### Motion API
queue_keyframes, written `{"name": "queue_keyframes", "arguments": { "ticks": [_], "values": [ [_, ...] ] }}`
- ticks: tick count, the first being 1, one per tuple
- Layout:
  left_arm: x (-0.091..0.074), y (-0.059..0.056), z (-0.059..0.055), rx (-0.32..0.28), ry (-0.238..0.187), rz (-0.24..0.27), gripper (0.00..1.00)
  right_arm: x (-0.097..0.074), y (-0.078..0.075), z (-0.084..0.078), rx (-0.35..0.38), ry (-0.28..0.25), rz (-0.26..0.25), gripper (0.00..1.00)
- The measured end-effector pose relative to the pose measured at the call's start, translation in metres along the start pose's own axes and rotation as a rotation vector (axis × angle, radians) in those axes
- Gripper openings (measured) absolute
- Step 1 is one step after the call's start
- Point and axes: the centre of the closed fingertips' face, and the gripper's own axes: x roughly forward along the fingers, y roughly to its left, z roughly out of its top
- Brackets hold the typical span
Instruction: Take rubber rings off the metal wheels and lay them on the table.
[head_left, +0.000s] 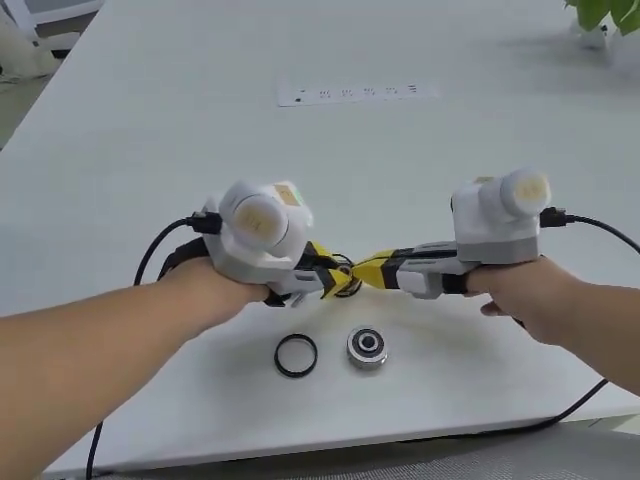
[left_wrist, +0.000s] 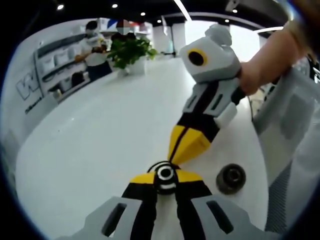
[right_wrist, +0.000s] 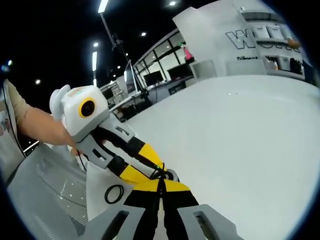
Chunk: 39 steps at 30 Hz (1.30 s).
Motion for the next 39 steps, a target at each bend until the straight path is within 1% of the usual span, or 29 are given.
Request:
{"name": "queue_keyframes", "arguments": {
  "ticks": [4, 6, 8, 12, 16, 21, 29, 34, 39],
  "values": [
    [-0.002, -0.002, 0.003, -0.01, -0.01, -0.006, 0.16, -0.001, 0.0, 0.002, 0.001, -0.008, -0.002, 0.0],
    [-0.004, -0.003, 0.005, -0.005, -0.018, -0.009, 0.18, -0.002, 0.0, 0.003, -0.003, -0.009, -0.003, 0.0],
    [-0.006, -0.006, 0.008, -0.012, -0.03, -0.017, 0.2, -0.002, 0.001, 0.004, -0.002, -0.01, -0.001, 0.0],
    [-0.011, -0.01, 0.011, 0.001, -0.038, -0.025, 0.23, -0.003, 0.002, 0.005, -0.002, -0.013, 0.001, 0.0],
    [-0.017, -0.014, 0.013, 0.008, -0.049, -0.035, 0.25, -0.004, 0.003, 0.007, 0.001, -0.02, 0.001, 0.0],
    [-0.027, -0.017, 0.019, 0.003, -0.077, -0.043, 0.3, -0.005, 0.005, 0.01, 0.002, -0.027, 0.006, 0.0],
    [-0.041, -0.017, 0.021, 0.009, -0.105, -0.047, 0.35, -0.007, 0.01, 0.014, 0.013, -0.038, 0.019, 0.0],
    [-0.049, -0.015, 0.023, -0.004, -0.123, -0.044, 0.41, -0.009, 0.012, 0.017, 0.017, -0.044, 0.026, 0.0],
    [-0.057, -0.014, 0.026, -0.015, -0.143, -0.038, 0.43, -0.01, 0.015, 0.018, 0.024, -0.048, 0.031, 0.0]
  ]
}}
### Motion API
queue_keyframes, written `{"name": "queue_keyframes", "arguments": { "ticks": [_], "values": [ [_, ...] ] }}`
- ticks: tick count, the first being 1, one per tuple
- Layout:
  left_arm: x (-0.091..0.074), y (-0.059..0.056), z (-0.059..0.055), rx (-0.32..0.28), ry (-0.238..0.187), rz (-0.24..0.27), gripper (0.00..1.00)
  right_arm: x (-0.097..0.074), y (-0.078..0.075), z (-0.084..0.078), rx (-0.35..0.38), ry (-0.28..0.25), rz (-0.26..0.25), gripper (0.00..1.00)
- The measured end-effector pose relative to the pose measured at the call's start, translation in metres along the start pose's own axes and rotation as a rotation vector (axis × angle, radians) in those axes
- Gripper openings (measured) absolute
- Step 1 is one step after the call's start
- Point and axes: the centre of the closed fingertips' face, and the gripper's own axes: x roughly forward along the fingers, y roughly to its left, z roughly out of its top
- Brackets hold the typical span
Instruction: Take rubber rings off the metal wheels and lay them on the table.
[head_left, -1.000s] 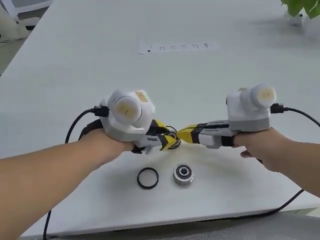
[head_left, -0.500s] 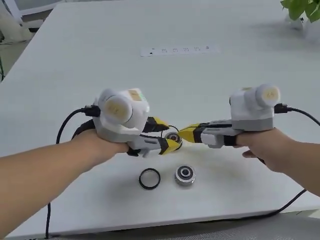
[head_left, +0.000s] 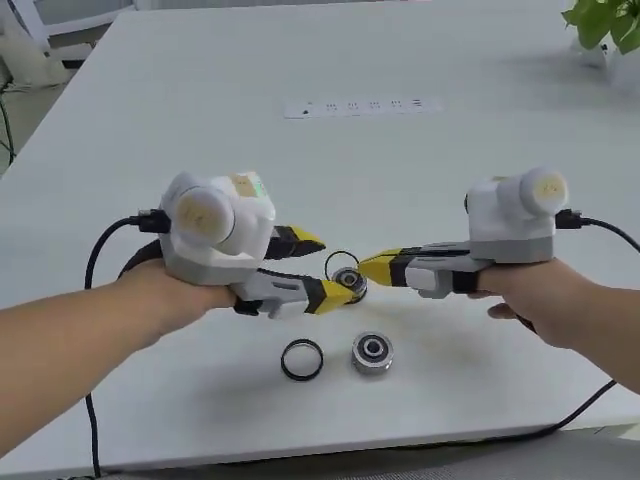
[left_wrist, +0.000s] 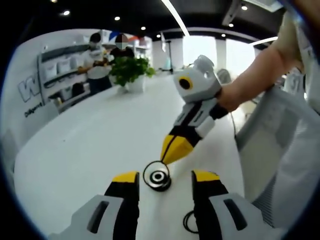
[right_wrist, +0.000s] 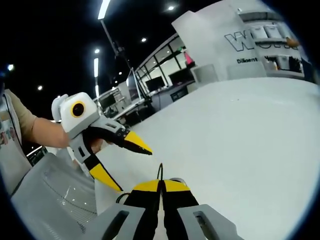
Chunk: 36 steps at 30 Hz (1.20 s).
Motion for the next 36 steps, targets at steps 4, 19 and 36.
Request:
{"name": "queue_keyframes", "arguments": {
  "ticks": [4, 19, 36],
  "values": [
    [-0.006, -0.004, 0.001, 0.002, -0.007, -0.007, 0.46, -0.001, 0.005, 0.003, -0.003, -0.003, 0.008, 0.0],
    [-0.029, -0.01, 0.002, -0.005, -0.032, -0.017, 0.55, -0.004, 0.017, 0.006, 0.0, -0.01, 0.028, 0.0],
    [-0.054, -0.019, -0.006, -0.036, -0.05, -0.013, 0.63, 0.002, 0.04, 0.006, 0.003, -0.003, 0.091, 0.0]
  ]
}}
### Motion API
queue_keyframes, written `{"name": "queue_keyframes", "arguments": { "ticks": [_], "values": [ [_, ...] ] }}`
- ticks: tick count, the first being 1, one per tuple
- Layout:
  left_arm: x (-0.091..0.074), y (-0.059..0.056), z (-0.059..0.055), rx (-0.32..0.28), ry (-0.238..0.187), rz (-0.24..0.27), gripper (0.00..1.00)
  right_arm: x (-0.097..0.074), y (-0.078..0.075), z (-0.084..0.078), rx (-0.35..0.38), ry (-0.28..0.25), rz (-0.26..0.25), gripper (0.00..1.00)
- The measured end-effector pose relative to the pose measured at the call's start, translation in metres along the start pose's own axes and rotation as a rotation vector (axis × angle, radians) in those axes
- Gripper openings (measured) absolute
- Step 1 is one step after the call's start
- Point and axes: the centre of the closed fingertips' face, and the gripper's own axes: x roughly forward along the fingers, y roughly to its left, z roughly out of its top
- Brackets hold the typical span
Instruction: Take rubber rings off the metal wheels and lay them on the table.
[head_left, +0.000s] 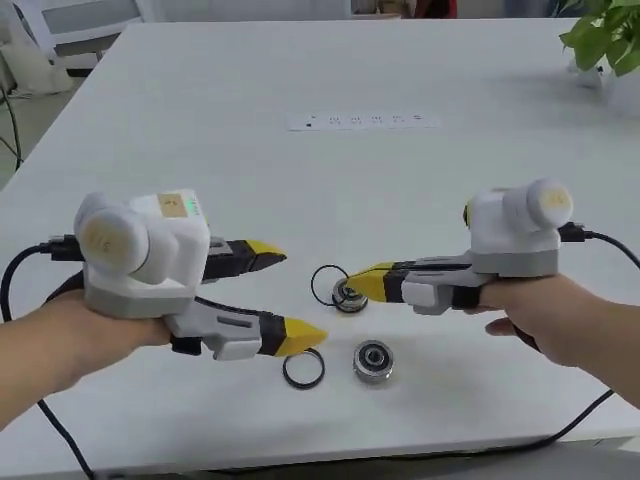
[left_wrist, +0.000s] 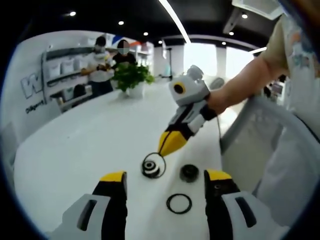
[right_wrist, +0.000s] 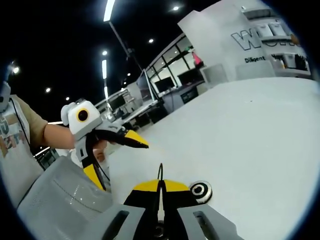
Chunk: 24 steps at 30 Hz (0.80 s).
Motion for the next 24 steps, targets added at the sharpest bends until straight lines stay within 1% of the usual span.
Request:
{"name": "queue_keyframes", "arguments": {
  "ticks": [12, 15, 19, 24],
  "values": [
    [-0.014, -0.001, -0.009, -0.007, 0.004, 0.018, 0.67, 0.01, 0.018, -0.009, 0.003, 0.039, 0.067, 0.0],
    [-0.016, -0.002, -0.014, -0.007, 0.013, 0.021, 0.68, 0.012, 0.022, -0.013, 0.006, 0.054, 0.083, 0.0],
    [-0.018, -0.005, -0.018, -0.018, 0.013, 0.021, 0.69, 0.014, 0.028, -0.019, 0.013, 0.077, 0.105, 0.0],
    [-0.021, -0.007, -0.024, -0.021, 0.023, 0.021, 0.7, 0.017, 0.03, -0.028, 0.022, 0.106, 0.131, 0.0]
  ]
}}
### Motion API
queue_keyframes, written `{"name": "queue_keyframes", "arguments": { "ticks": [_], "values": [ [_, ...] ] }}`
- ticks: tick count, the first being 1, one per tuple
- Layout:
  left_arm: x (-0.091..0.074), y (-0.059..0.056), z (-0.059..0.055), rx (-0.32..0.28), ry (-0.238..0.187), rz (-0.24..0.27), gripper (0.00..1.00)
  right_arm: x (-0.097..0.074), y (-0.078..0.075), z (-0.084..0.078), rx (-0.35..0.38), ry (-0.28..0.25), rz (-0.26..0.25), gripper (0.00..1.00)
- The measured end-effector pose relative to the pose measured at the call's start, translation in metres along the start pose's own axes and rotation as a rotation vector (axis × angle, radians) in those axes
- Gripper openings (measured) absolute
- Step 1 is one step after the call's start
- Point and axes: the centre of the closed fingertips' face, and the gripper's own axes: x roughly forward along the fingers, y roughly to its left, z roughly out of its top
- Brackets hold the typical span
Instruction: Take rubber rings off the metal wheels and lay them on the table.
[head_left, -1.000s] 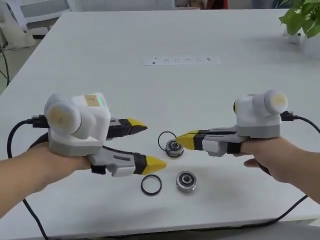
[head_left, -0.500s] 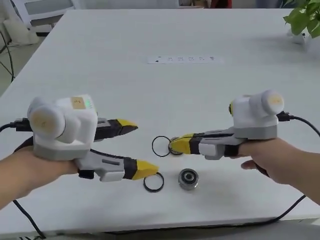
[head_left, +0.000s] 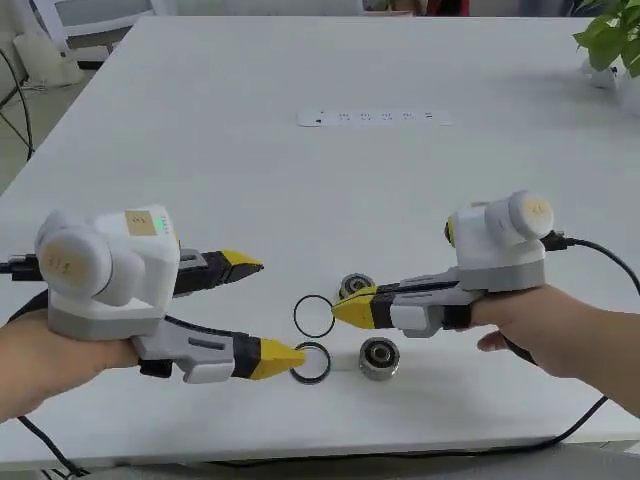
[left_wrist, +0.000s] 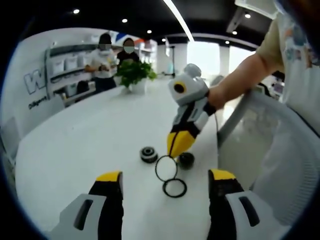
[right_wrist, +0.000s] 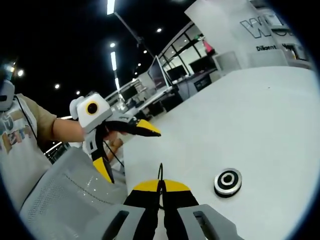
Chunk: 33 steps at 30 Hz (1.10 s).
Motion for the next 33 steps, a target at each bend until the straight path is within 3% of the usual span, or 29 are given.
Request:
{"name": "queue_keyframes", "arguments": {
  "ticks": [16, 33],
  "values": [
    [-0.007, -0.002, -0.012, -0.021, 0.012, 0.01, 0.71, 0.013, 0.005, -0.023, 0.033, 0.088, 0.048, 0.0],
    [-0.008, -0.004, -0.02, -0.022, 0.032, 0.011, 0.71, 0.017, -0.001, -0.036, 0.057, 0.135, 0.031, 0.0]
  ]
}}
